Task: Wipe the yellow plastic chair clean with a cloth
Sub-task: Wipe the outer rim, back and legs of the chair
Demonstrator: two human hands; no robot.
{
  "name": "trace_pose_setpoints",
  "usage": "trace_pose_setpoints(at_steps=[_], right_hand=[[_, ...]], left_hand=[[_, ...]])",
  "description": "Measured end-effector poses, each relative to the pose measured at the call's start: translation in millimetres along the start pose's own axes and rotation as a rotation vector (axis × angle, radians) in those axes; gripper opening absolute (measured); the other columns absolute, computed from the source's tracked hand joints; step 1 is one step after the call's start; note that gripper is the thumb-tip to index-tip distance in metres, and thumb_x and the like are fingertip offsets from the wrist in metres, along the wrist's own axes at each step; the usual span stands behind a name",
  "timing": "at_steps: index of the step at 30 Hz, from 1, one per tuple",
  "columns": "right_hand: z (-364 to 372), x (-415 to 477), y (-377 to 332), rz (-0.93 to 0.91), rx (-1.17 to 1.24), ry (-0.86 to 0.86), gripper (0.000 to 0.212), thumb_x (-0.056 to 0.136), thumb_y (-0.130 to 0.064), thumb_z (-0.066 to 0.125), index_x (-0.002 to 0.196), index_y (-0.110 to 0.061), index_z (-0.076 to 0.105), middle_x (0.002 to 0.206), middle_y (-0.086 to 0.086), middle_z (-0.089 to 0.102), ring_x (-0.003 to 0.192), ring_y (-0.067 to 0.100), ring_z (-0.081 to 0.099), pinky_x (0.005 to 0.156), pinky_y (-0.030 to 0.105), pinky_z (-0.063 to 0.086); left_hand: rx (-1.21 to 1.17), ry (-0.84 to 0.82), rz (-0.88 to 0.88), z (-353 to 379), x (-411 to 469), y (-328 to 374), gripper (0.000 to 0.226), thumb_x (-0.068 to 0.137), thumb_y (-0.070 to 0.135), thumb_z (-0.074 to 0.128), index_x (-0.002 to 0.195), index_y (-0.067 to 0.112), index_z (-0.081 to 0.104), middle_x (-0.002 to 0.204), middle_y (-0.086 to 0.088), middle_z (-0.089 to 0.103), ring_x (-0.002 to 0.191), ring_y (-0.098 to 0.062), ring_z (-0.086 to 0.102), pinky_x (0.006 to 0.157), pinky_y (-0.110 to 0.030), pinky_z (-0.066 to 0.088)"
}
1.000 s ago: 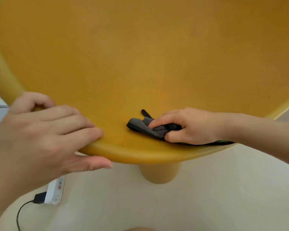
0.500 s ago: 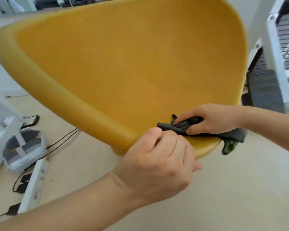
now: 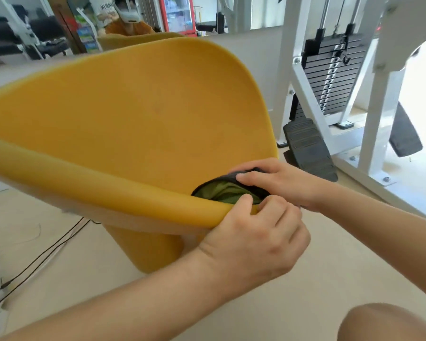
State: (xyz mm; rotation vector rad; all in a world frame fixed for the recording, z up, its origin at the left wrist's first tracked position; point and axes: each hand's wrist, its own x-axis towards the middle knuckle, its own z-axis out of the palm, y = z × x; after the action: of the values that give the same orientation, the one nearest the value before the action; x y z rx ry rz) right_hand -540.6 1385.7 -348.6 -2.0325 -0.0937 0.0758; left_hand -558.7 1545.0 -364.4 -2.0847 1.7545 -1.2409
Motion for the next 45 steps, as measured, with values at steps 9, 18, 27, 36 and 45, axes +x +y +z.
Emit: trace_pose_setpoints(at_steps=[9, 18, 27, 36, 45], right_hand=[[-40, -37, 23, 0.014, -0.05, 0.577, 0.024, 0.098, -0.024, 0.053, 0.117, -0.031, 0.066, 0.105, -0.015, 0.07, 0.097, 0.002, 0.063, 0.095, 0.033, 0.051], [54, -37, -101, -0.448, -0.092, 0.568, 0.028, 0.098, -0.038, 0.047, 0.122, -0.036, 0.061, 0.109, -0.021, 0.067, 0.107, 0.003, 0.061, 0.089, 0.027, 0.048], [62, -42, -90, -0.629, -0.677, 0.571, 0.066, 0.083, -0.063, 0.06, 0.141, -0.041, 0.04, 0.131, -0.004, 0.052, 0.113, 0.013, 0.057, 0.089, 0.029, 0.049], [11, -66, -68, -0.497, -0.327, 0.389, 0.062, 0.068, -0.057, 0.077, 0.125, -0.051, 0.051, 0.117, -0.024, 0.06, 0.108, 0.004, 0.061, 0.088, 0.017, 0.049], [-91, -104, -49, -0.131, -0.37, 0.792, 0.033, 0.077, -0.066, 0.06, 0.106, -0.05, 0.062, 0.115, -0.006, 0.06, 0.107, 0.011, 0.06, 0.095, 0.04, 0.049]], left_hand=[[-0.078, -0.109, -0.125, -53, 57, -45, 0.012, 0.08, 0.017, 0.055, 0.08, 0.019, 0.066, 0.071, -0.003, 0.062, 0.067, -0.025, 0.056, 0.053, -0.031, 0.031], [-0.238, -0.017, -0.502, -81, -27, -130, 0.048, 0.095, 0.044, 0.036, 0.126, 0.015, 0.059, 0.113, -0.003, 0.065, 0.098, -0.027, 0.059, 0.072, -0.042, 0.05], [-0.413, 0.008, -0.414, -95, -79, -181, 0.047, 0.092, 0.062, 0.036, 0.121, 0.033, 0.06, 0.097, 0.02, 0.064, 0.087, -0.007, 0.059, 0.073, -0.03, 0.046], [-0.286, 0.165, -0.401, -63, -56, -161, 0.068, 0.092, 0.068, 0.028, 0.07, 0.016, 0.064, 0.058, -0.003, 0.056, 0.057, -0.028, 0.053, 0.051, -0.039, 0.038], [-0.305, 0.144, -0.287, -41, 116, -47, 0.05, 0.097, 0.03, 0.024, 0.146, 0.023, 0.025, 0.088, -0.007, 0.044, 0.071, -0.023, 0.041, 0.059, -0.036, 0.028]])
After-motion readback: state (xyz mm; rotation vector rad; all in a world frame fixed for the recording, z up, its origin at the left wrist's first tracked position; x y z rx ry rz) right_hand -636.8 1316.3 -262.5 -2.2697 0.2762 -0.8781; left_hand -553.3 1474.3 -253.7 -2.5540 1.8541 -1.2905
